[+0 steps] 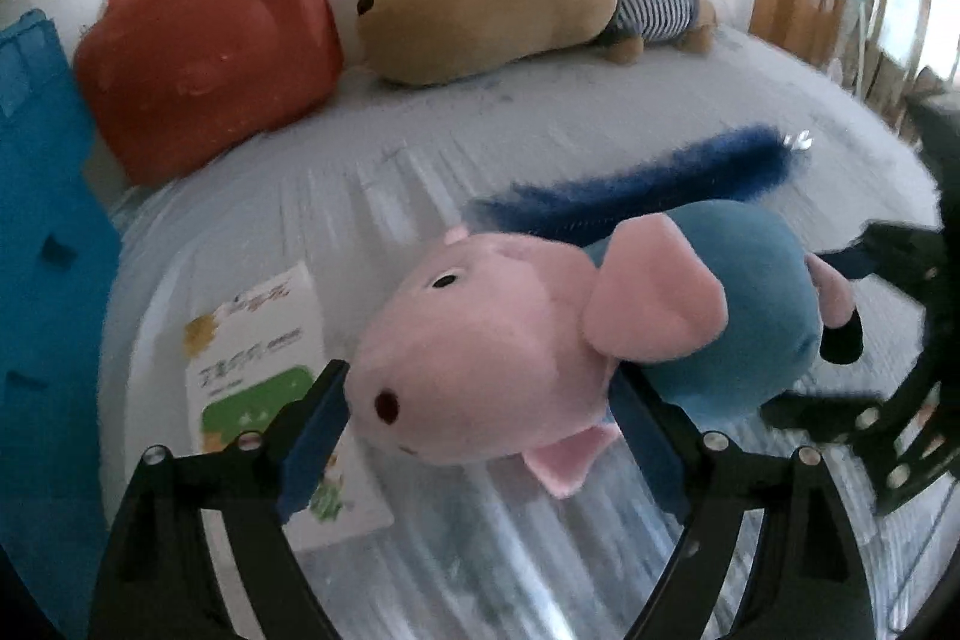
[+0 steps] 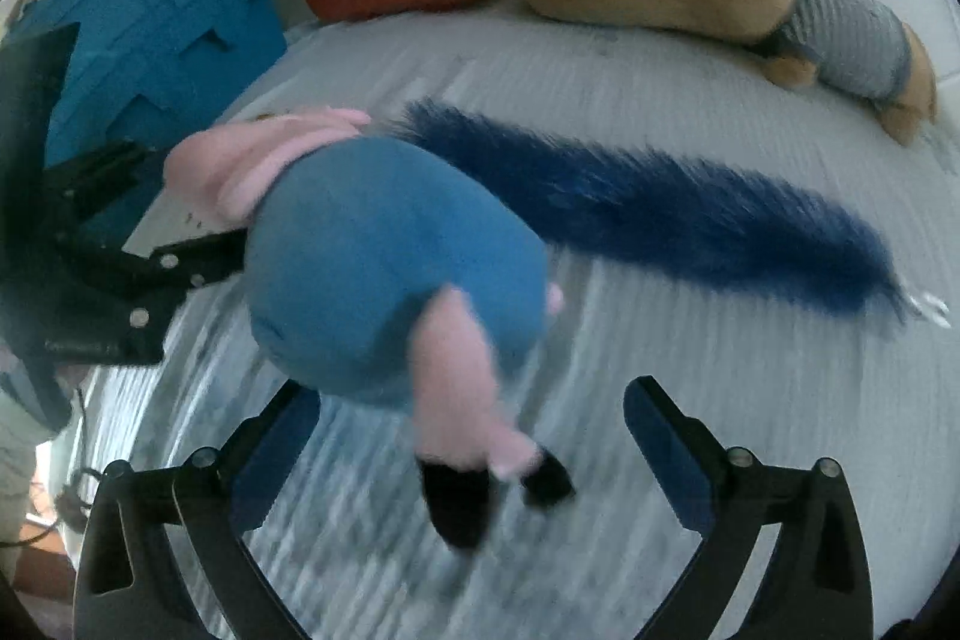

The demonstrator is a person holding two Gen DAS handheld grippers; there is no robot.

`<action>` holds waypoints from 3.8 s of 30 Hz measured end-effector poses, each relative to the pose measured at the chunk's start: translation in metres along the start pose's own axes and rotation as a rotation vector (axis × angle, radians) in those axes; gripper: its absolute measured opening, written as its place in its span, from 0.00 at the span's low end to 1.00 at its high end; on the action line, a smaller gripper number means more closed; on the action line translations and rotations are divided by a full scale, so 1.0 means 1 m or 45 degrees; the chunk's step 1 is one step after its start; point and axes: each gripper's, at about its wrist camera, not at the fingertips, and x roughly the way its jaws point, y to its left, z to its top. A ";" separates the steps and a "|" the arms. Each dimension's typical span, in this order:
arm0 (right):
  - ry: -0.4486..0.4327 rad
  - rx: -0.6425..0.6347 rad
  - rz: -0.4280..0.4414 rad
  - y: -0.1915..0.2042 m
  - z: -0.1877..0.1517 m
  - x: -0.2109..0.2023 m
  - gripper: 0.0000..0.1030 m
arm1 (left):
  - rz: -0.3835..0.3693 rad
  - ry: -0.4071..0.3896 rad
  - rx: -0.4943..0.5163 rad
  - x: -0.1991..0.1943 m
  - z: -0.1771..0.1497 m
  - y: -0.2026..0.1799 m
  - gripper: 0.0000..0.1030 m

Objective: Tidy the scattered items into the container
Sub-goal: 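Carry the pig plush over the blue crate and open the right tool, then move both tools back to the picture book and blue duster on the bed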

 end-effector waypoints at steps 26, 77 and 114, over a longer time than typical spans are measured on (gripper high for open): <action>-0.495 -0.290 0.179 0.081 0.062 -0.156 0.81 | 0.249 -0.323 -0.080 -0.197 0.054 0.000 0.73; -0.492 -0.409 -0.063 0.430 0.370 -0.088 0.99 | 0.455 -0.055 -0.590 -0.304 0.140 0.426 0.79; -0.221 -0.074 -0.074 0.104 0.087 -0.139 0.65 | 0.390 -0.022 -0.571 -0.199 0.102 0.086 0.79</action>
